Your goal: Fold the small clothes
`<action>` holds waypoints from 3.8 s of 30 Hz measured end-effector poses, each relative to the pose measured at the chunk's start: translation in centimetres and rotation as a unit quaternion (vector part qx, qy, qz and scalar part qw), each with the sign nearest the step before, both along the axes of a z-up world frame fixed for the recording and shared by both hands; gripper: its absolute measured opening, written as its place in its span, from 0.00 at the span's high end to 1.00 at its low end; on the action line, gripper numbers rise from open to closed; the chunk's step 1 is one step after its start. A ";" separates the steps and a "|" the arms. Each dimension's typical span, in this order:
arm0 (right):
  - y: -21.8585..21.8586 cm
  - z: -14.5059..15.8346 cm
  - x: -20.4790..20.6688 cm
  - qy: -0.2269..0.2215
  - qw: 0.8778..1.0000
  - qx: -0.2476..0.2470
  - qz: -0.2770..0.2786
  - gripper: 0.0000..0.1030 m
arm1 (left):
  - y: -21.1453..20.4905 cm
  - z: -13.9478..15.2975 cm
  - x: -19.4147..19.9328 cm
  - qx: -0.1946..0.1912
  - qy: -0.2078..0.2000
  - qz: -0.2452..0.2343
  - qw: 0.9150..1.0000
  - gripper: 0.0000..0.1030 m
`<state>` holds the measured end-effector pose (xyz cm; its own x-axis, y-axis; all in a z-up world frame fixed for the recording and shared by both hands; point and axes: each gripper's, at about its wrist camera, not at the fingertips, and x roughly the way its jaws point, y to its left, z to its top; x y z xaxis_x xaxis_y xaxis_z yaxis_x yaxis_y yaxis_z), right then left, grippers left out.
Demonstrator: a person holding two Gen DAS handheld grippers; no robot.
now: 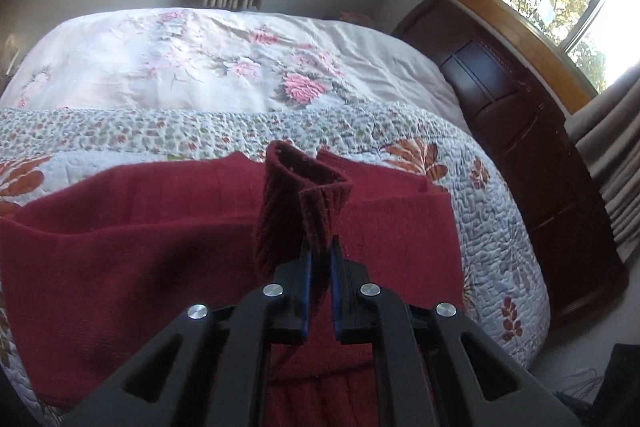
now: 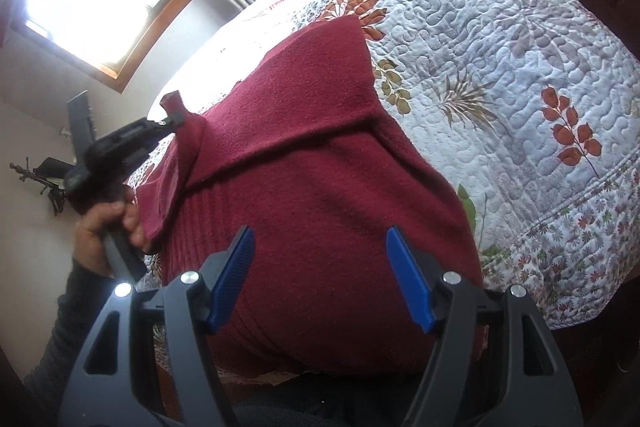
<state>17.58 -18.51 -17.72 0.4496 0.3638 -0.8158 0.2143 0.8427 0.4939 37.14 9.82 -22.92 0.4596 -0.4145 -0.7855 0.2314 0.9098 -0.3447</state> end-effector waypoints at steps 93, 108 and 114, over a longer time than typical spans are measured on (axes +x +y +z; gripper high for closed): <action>-9.2 -9.6 21.1 0.093 0.978 0.185 0.023 0.95 | 11.2 -3.4 -18.7 -0.107 0.119 0.194 0.968 0.37; -6.7 -5.2 20.2 0.022 0.988 0.107 0.108 0.79 | 12.3 -2.2 -23.5 -0.106 0.108 0.276 0.949 0.29; -6.4 -9.1 20.4 0.064 0.985 0.122 0.100 0.84 | 13.5 -2.5 -24.9 -0.109 0.118 0.295 0.942 0.21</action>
<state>37.95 -24.92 -26.86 0.2480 0.6277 -0.7379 0.1300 0.7332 0.6674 12.28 23.34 -25.38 0.4836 -0.3053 -0.8203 -0.3994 0.7569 -0.5172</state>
